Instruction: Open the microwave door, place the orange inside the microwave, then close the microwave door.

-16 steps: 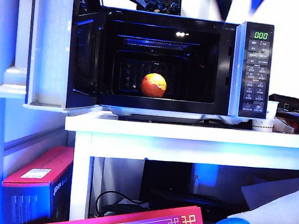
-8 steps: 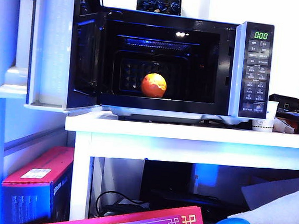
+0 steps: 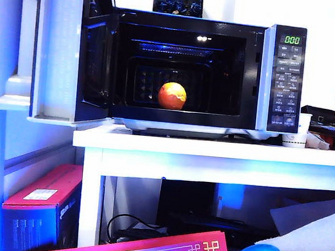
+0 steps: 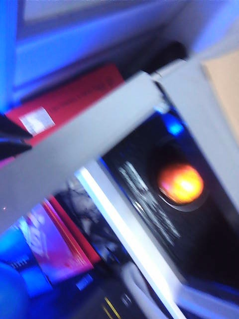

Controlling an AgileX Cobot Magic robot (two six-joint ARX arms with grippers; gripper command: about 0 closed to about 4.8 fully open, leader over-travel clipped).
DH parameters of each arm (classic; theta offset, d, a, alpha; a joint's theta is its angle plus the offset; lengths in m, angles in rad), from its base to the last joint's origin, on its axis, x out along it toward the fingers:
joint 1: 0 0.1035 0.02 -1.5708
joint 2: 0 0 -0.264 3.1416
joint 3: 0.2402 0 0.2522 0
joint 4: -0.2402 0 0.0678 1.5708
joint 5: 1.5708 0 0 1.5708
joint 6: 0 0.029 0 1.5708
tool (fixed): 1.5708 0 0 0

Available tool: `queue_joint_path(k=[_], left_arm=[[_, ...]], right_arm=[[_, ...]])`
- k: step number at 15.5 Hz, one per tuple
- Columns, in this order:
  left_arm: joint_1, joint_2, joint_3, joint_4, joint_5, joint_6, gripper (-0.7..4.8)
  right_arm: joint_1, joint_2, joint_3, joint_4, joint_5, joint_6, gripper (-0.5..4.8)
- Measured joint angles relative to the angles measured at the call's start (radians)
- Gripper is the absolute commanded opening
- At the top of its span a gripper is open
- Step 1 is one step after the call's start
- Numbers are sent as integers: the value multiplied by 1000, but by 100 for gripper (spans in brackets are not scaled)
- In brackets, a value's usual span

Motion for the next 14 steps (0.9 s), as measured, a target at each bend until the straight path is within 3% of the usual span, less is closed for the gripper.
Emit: queue_joint_path(k=[4,8,11,13,14], left_arm=[[1,69,0,-49,-7,3,21],[2,117,14,-16,47,3,21],[6,151,20,33,174,3,21],[0,199,16,102,426,-8,21],[-6,208,9,138,491,-37,21]], right_arm=[[0,-38,-1,30,-93,2,16],[0,-72,0,83,-180,2,8],[0,-85,0,104,-187,3,8],[0,-84,0,106,-188,3,8],[0,-82,-1,102,-188,3,8]])
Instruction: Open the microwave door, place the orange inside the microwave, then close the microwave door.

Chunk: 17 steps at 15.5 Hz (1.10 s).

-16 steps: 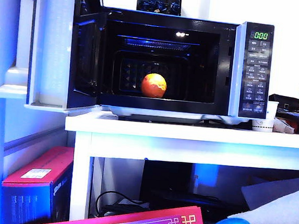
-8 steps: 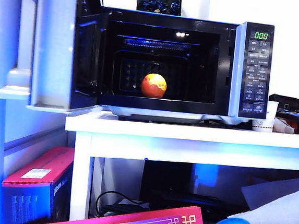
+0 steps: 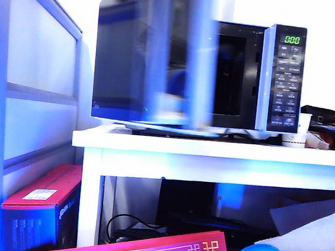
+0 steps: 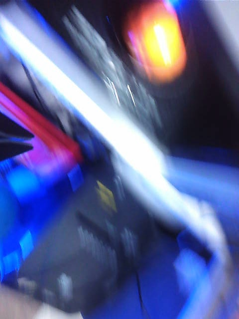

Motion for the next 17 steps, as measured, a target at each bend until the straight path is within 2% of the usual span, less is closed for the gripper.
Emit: queue_joint_path(k=[4,7,9,11,15,17], left_arm=[[1,-4,-5,41,-3,-61,21],[1,-53,-13,171,-19,-98,21],[1,-132,-9,183,-87,-99,21],[6,-188,-8,123,-117,-97,21],[6,-237,-9,-164,-124,-26,21],[5,-222,-10,-217,-124,-15,21]], right_arm=[[0,10,0,-14,1,-1,8],[0,31,0,-26,0,-1,8],[0,37,0,-26,0,-1,8],[0,37,0,-24,0,-1,8],[0,36,0,2,0,-1,8],[0,36,0,3,0,-1,8]])
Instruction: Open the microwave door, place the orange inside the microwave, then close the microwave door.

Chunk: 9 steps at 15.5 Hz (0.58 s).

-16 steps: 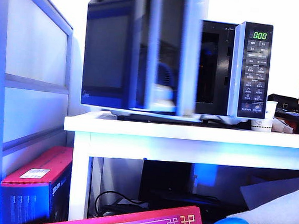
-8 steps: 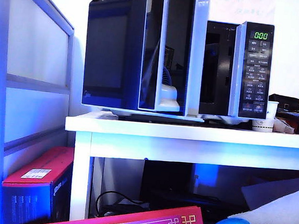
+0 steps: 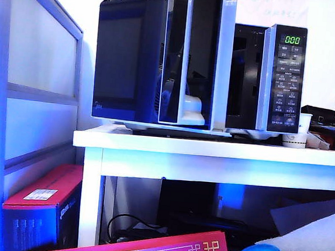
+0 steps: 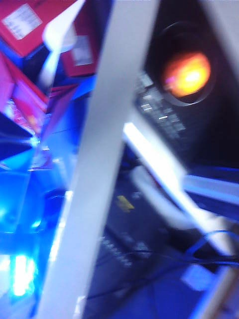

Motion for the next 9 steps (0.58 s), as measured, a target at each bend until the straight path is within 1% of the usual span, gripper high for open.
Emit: queue_joint_path(k=[3,6,9], left_arm=[[0,30,2,-48,6,21,21],[-1,89,1,-56,6,27,21],[-19,177,0,-50,80,29,17]], right_arm=[[0,-2,0,14,0,0,8],[0,-14,0,53,-16,0,7],[0,-23,1,79,-18,0,7]])
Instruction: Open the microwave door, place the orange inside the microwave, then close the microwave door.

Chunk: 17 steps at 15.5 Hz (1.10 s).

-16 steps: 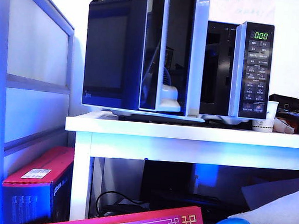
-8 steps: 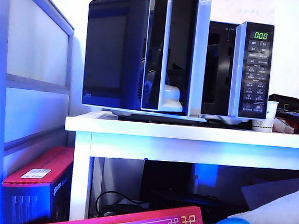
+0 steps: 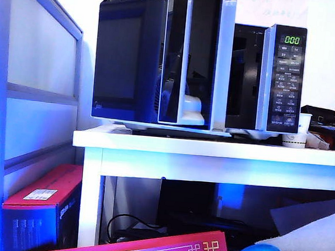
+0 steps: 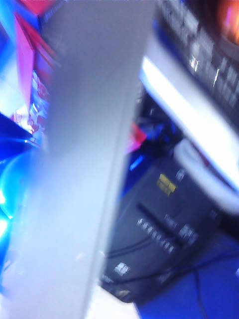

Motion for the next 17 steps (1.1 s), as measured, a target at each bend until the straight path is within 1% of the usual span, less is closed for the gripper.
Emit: queue_joint_path(k=[2,6,8,10,11,14,17], left_arm=[[-10,25,-1,19,1,0,17],[-40,58,-1,213,14,0,17],[-44,71,0,274,21,-20,17],[-63,113,0,310,69,-22,17],[-83,132,-1,339,78,-13,17],[-127,180,-2,480,81,38,17],[-151,224,-1,660,77,45,17]], right_arm=[[0,3,-1,-2,0,0,7],[0,2,0,-1,0,0,7],[0,3,0,-1,0,0,7],[0,3,0,-2,0,-1,7],[0,3,-1,-2,0,-1,7],[0,3,0,-2,0,-1,7],[0,3,0,-1,0,-1,7]])
